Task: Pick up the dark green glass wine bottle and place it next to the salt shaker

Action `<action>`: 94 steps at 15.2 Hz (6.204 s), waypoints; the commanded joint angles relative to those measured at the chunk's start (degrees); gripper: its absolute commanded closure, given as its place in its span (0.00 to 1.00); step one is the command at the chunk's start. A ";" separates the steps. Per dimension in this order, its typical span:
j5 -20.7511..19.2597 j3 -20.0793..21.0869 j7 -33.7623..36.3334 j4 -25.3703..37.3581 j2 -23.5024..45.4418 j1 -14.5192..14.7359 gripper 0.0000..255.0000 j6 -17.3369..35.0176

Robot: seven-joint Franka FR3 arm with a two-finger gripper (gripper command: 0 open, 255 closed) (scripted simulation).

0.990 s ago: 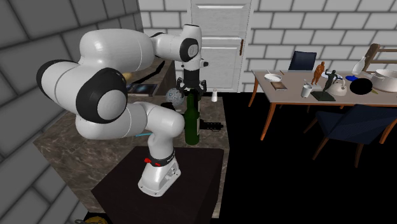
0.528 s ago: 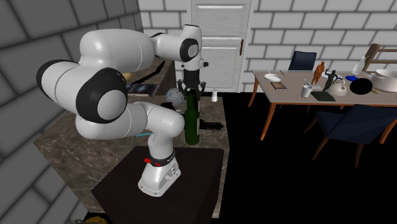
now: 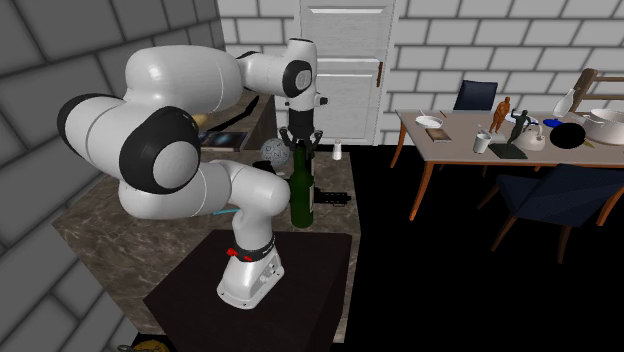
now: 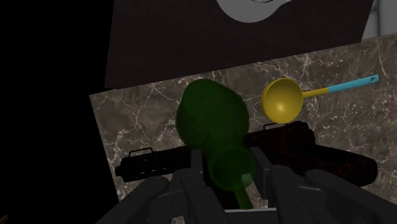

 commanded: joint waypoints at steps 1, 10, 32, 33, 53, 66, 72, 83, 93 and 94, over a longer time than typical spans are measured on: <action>0.01 0.01 0.01 -0.03 0.00 0.00 1.00 0.00; 0.60 0.57 0.03 7.19 0.66 0.33 1.00 -6.56; 1.61 1.50 -0.03 27.20 6.15 0.94 1.00 -21.07; 1.65 1.53 -0.04 28.20 6.51 0.97 1.00 -21.71; 2.23 1.86 -0.27 50.25 15.42 1.42 1.00 -34.86; 2.52 1.77 -0.61 68.00 23.55 1.72 1.00 -44.49; 2.67 1.58 -0.88 77.93 28.33 1.86 1.00 -49.64; 3.81 2.11 0.52 79.65 36.76 2.28 1.00 -42.97; 4.91 2.74 2.04 80.13 48.66 2.89 1.00 -31.56; 5.02 2.80 2.16 80.72 50.14 2.94 1.00 -30.68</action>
